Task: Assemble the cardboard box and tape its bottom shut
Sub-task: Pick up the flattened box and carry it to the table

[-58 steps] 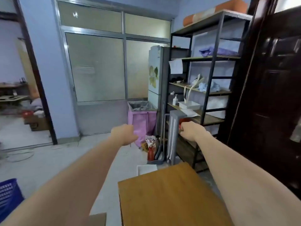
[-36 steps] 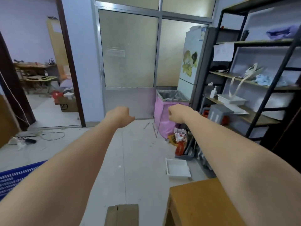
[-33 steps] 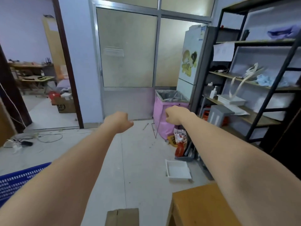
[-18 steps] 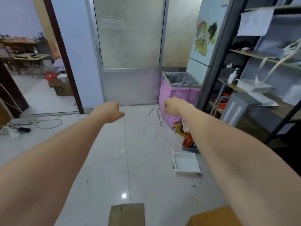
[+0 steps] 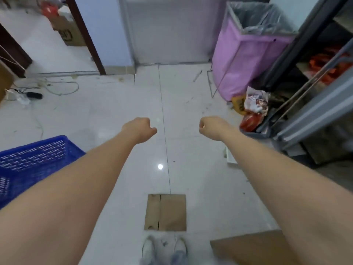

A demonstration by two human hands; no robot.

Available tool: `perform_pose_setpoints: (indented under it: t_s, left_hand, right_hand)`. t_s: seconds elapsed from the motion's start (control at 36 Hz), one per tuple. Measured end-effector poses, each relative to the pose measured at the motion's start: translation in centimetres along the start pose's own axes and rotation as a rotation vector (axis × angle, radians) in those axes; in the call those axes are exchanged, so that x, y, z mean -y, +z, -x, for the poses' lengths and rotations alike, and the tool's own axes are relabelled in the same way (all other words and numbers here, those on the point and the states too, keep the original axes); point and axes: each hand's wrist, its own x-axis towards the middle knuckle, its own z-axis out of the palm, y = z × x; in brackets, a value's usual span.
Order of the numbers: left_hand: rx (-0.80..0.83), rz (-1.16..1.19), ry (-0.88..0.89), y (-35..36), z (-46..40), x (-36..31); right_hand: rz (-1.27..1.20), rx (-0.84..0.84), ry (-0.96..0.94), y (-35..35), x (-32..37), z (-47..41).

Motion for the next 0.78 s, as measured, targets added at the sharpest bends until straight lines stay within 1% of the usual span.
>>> perform_pose_setpoints:
  t_s: [0.11, 0.25, 0.31, 0.39, 0.47, 0.53, 0.58, 0.67, 0.78]
  left_hand:
    - [0.140, 0.090, -0.005, 10.3, -3.3, 1.6]
    - [0.346, 0.176, -0.056, 25.5, -4.7, 4.6]
    - [0.422, 0.180, -0.087, 31.3, -4.6, 6.4]
    - [0.516, 0.192, -0.142, 39.5, -4.5, 9.5]
    - [0.605, 0.230, -0.232, 46.7, -4.0, 12.3]
    - [0.626, 0.250, -0.304, 51.0, -3.8, 14.0]
    - [0.630, 0.242, -0.359, 54.7, -3.7, 15.4]
    - [0.640, 0.243, -0.402, 59.7, -4.3, 17.1]
    - [0.610, 0.277, -0.458, 65.3, -6.2, 19.1]
  right_hand:
    - [-0.156, 0.130, 0.098, 11.3, -2.0, -2.5]
    - [-0.397, 0.257, 0.263, 26.0, -3.8, -4.2]
    - [-0.412, 0.325, 0.289, 32.0, -4.4, -4.6]
    - [-0.370, 0.456, 0.294, 40.7, -5.4, -5.1]
    - [-0.341, 0.540, 0.302, 48.5, -6.4, -5.0]
    - [-0.366, 0.566, 0.325, 53.3, -7.0, -5.0]
    - [-0.433, 0.589, 0.389, 57.6, -7.8, -5.2]
    - [-0.508, 0.620, 0.479, 63.4, -9.0, -5.9]
    - [-0.519, 0.594, 0.525, 69.7, -10.5, -7.6]
